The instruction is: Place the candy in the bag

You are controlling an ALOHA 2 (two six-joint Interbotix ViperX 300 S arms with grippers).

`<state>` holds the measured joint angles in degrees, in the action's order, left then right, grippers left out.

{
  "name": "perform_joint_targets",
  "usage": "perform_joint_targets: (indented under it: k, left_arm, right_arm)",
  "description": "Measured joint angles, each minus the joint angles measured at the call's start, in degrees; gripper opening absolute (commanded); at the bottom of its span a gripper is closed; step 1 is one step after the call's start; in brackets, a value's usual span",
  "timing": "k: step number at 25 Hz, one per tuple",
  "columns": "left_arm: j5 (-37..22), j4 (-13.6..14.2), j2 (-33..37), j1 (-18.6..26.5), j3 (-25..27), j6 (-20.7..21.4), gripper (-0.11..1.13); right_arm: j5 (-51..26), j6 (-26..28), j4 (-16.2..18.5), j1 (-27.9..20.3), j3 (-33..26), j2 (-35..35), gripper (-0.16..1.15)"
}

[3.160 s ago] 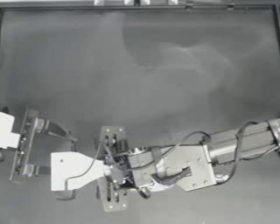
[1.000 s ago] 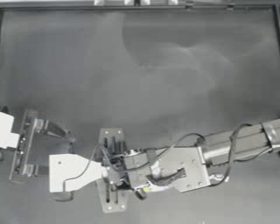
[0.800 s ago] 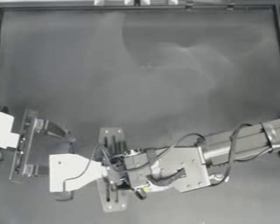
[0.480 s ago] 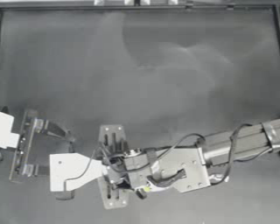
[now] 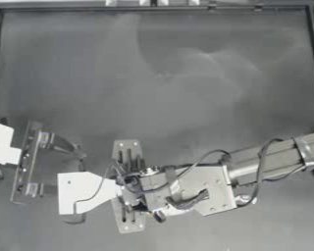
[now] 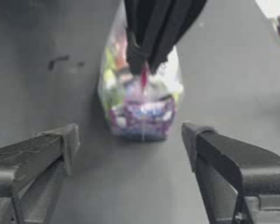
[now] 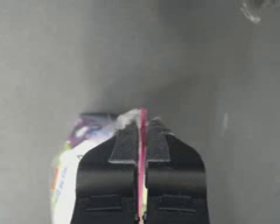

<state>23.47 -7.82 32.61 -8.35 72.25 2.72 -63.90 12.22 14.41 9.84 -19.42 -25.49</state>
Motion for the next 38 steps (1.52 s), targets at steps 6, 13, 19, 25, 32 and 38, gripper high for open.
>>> perform_joint_targets:
  k: [6,13,19,25,32,38]
  left_arm:
    - [3.5,-0.9,-3.9,-1.0,0.0,0.0,1.00]
    - [7.5,-1.8,-7.7,-2.0,-1.2,0.0,1.00]
    - [9.0,-1.9,-10.4,-2.2,-3.1,0.0,1.00]
    - [14.0,-3.6,-13.9,-2.7,-4.1,0.0,1.00]
    - [22.1,-6.3,-20.2,-4.9,-5.2,0.0,0.95]
    - [27.9,-8.2,-24.1,-6.6,-6.1,-0.1,0.94]
  right_arm:
    - [0.5,0.2,-0.1,0.1,0.0,1.3,0.05]
    - [0.8,0.3,-0.1,0.2,0.2,1.6,0.05]
    - [1.5,1.1,-0.1,0.5,1.7,2.4,0.05]
    - [2.4,1.5,0.0,0.7,3.3,4.0,0.05]
    - [3.5,1.5,0.2,0.8,4.6,4.2,0.05]
    - [3.7,1.5,0.2,0.8,4.7,4.2,0.05]
